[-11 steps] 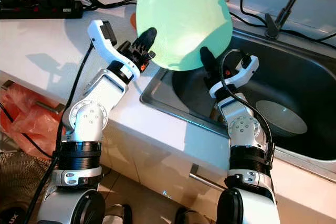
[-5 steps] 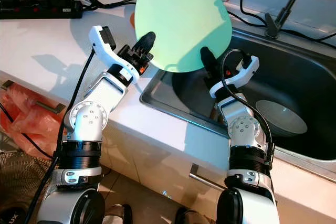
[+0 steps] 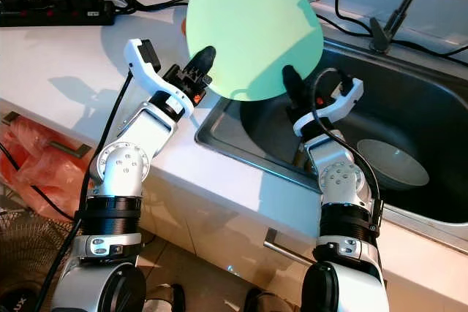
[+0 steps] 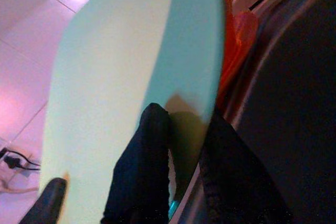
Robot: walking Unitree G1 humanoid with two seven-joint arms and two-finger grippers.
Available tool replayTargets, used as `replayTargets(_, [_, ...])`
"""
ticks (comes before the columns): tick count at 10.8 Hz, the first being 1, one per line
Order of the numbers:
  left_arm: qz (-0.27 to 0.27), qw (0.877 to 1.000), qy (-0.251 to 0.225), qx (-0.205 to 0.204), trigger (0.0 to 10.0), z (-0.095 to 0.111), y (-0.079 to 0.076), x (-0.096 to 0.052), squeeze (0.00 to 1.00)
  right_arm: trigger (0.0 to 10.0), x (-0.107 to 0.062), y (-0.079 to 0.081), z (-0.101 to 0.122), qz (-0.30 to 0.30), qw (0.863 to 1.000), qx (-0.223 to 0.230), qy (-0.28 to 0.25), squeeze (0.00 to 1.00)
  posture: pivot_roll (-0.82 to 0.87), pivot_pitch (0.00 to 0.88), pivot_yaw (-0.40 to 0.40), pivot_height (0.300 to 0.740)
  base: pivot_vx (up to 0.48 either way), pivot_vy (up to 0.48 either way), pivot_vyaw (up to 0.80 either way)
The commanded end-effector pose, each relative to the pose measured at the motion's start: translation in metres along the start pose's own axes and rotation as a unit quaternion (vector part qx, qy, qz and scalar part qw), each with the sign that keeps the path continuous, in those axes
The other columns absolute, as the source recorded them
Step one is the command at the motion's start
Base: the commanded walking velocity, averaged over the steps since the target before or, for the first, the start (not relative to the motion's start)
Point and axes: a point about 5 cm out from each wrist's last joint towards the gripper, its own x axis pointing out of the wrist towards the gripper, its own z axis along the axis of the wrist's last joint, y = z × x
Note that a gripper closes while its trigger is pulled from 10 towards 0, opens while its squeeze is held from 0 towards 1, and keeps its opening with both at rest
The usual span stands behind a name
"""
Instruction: Kitchen organization
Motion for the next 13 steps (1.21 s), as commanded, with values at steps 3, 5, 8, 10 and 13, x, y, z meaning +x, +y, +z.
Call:
replayTargets(3, [-0.025, 1.0, 0.009, -0.015, 0.0, -0.011, -0.01, 0.002, 0.0, 0.0, 0.003, 0.005, 0.009, 0.005, 1.0, -0.005, -0.02, 0.0, 0.05, 0.125, -0.047, 0.74, 0.0, 0.0, 0.0])
replayTargets(5, [-0.026, 1.0, 0.012, -0.009, 0.0, -0.012, -0.01, 0.002, 0.0, 0.0, 0.003, 0.004, 0.011, -0.002, 1.0, 0.004, -0.029, 0.0, 0.05, 0.124, -0.047, 0.74, 0.0, 0.0, 0.0])
replayTargets(8, [-0.015, 0.999, 0.032, 0.033, 10.0, -0.017, -0.008, 0.003, 0.0, 0.0, 0.003, 0.004, 0.012, -0.003, 0.999, 0.01, -0.032, 0.0, 0.05, 0.123, -0.046, 0.74, 0.0, 0.0, 0.0])
replayTargets(10, [-0.009, 0.998, 0.037, 0.047, 10.0, -0.02, -0.006, 0.003, 1.0, 0.0, 0.004, 0.004, 0.011, -0.003, 0.999, 0.011, -0.032, 0.0, 0.05, 0.12, -0.046, 0.74, 0.0, 0.0, 0.0])
replayTargets(13, [-0.015, 0.998, 0.038, 0.049, 10.0, -0.021, -0.009, 0.003, 1.0, 0.0, 0.004, 0.004, 0.012, -0.002, 0.999, 0.02, -0.038, 0.0, 0.05, 0.119, -0.045, 0.74, 0.0, 0.0, 0.0])
